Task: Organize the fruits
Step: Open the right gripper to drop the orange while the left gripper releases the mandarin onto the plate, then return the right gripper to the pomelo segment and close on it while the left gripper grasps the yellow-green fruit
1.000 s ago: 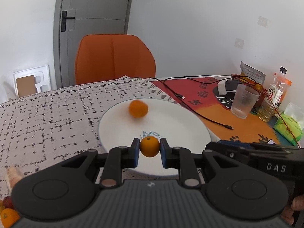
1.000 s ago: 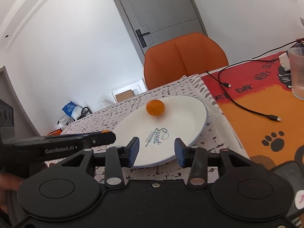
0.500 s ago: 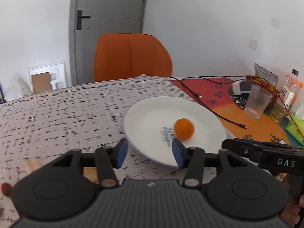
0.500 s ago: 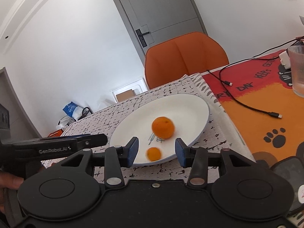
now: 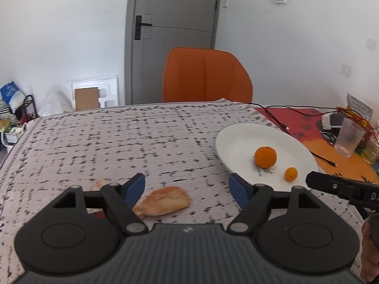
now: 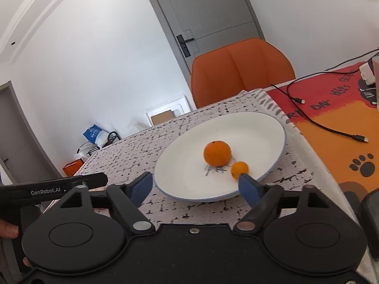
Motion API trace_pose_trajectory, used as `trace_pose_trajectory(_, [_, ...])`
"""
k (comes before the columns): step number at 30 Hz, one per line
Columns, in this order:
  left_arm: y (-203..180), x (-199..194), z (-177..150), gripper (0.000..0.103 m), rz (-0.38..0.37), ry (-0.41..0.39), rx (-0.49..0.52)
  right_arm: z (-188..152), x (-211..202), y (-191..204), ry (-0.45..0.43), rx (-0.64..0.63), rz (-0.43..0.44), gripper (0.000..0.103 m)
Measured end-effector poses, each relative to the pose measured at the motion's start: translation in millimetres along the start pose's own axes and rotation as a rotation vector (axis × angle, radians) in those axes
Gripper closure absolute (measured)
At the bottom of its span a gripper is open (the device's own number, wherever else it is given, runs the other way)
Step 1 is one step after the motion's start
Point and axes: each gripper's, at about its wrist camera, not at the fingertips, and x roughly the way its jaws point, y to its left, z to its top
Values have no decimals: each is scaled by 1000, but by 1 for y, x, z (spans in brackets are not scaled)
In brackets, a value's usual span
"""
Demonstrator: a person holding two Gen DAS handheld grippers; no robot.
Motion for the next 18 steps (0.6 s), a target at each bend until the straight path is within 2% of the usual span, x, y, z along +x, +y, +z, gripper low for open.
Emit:
trace_pose_trajectory(2, [5,-4,-2,21,11,-2,-4,-1,1,3,-7,2,5,9])
trace_pose_trajectory(6, [16,-12,-7,20,23,-4,-29,-2,1,12,-7,-7,24,0])
trace_pose_trajectory(18, [53,-39,-22,19,83,-29,-72,-11,10,47,-1,-59,73,0])
